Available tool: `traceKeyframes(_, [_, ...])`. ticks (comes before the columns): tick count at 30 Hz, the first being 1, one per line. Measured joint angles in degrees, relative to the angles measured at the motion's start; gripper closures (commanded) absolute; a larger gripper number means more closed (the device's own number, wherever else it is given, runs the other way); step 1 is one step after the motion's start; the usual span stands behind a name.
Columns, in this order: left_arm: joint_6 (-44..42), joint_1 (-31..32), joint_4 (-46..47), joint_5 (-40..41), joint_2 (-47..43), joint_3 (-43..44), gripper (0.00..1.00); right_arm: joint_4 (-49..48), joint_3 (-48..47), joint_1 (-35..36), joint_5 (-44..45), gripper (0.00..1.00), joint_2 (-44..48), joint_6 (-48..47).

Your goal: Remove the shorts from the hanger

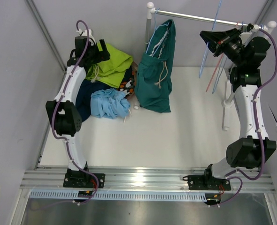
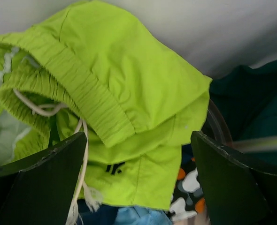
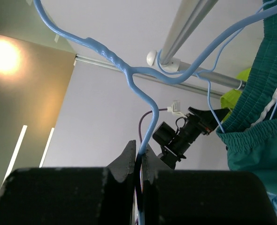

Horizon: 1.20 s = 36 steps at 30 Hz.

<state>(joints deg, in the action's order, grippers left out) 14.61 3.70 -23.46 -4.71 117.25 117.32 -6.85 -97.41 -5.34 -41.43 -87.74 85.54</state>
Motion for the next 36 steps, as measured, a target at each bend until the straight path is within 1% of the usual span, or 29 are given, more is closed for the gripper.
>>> traceKeyframes(3, [0.87,0.04,1.60,-0.59,-5.03,-5.46,0.01,-1.53,1.73,-0.50,0.07,1.00,0.04,0.04])
traceKeyframes(9, [1.03,0.96,6.27,-1.36,-18.43,-17.09,0.01,-2.36,8.87,-0.96,0.44,1.00,0.17,0.15])
traceKeyframes(16, [0.90,3.39,9.75,-1.81,-28.63,-23.56,0.01,-2.54,10.40,-1.31,0.50,1.00,0.33,0.39])
traceKeyframes(17, [0.90,3.54,9.81,-1.90,-29.53,-24.20,0.01,-2.43,10.43,-1.31,0.52,0.95,0.44,0.37])
traceKeyframes(18, [0.90,3.76,9.94,-2.08,-30.42,-24.76,0.01,-2.38,10.67,-1.31,0.63,0.78,0.83,0.26])
traceKeyframes(19, [0.87,3.93,10.08,-2.19,-31.08,-25.20,0.01,-1.90,11.08,-1.33,0.63,0.37,1.49,0.02])
traceKeyframes(20, [0.85,3.98,10.16,-2.25,-31.47,-25.46,0.01,-1.46,11.37,-1.38,0.66,0.21,2.12,0.17])
traceKeyframes(21, [0.83,4.11,10.29,-2.49,-31.91,-25.94,0.01,-0.90,11.61,-1.44,0.70,0.10,2.89,-0.24])
traceKeyframes(22, [0.83,4.13,10.36,-2.58,-32.26,-26.32,0.01,-0.26,11.67,-1.55,0.70,0.01,3.69,-0.52])
traceKeyframes(29, [0.72,4.22,10.10,-3.21,-34.82,-29.16,0.01,7.67,11.65,-4.46,1.90,0.01,10.51,-5.84])
traceKeyframes(32, [0.42,4.24,10.01,-3.28,-36.13,-29.86,0.01,17.33,9.05,-6.34,4.96,0.01,12.94,-11.19])
traceKeyframes(36, [0.37,4.28,10.05,-3.48,-38.66,-31.10,0.01,31.58,-0.44,-7.06,12.20,0.01,13.20,-21.40])
